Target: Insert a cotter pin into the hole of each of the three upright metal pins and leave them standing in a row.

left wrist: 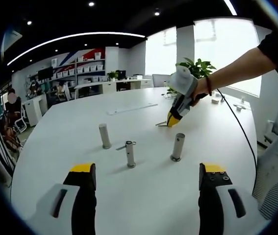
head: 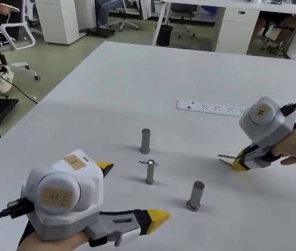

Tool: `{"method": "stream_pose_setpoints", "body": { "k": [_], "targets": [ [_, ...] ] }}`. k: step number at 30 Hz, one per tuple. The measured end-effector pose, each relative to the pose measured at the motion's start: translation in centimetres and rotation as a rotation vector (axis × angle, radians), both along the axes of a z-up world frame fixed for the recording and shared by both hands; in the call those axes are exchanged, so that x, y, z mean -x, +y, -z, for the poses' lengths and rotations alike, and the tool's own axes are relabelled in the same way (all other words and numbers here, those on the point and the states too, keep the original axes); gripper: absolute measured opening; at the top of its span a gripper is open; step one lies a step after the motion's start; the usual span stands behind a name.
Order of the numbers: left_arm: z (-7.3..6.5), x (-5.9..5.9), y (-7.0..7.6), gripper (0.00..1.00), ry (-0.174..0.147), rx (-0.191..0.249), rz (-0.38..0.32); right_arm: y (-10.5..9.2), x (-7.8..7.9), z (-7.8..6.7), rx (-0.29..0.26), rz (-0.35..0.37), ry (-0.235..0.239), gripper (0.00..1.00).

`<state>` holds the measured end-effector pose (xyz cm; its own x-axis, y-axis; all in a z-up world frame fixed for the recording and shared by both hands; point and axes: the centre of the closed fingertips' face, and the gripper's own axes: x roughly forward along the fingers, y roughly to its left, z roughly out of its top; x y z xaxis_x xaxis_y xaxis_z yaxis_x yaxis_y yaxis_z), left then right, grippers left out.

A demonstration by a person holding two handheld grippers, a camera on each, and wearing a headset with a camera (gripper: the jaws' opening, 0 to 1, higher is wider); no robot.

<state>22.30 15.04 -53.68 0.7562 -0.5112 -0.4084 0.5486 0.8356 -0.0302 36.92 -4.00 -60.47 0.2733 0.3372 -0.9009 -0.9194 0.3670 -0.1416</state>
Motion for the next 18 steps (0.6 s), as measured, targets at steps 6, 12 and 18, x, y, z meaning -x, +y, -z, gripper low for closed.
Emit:
{"method": "stream_pose_setpoints", "body": {
  "k": [6, 12, 18],
  "targets": [
    [-0.1, 0.0, 0.5, 0.82, 0.003, -0.007, -0.008, 0.4, 0.2, -1.1, -0.021, -0.008, -0.021, 0.00],
    [-0.1, 0.2, 0.6, 0.78, 0.016, 0.001, -0.005, 1.4, 1.1, -2.7, -0.056, -0.060, -0.061, 0.00],
    [-0.3, 0.4, -0.2, 0.70, 0.025, -0.015, 0.024, 3.0, 2.1, -4.7, -0.113, -0.109, -0.107, 0.00]
  ]
}}
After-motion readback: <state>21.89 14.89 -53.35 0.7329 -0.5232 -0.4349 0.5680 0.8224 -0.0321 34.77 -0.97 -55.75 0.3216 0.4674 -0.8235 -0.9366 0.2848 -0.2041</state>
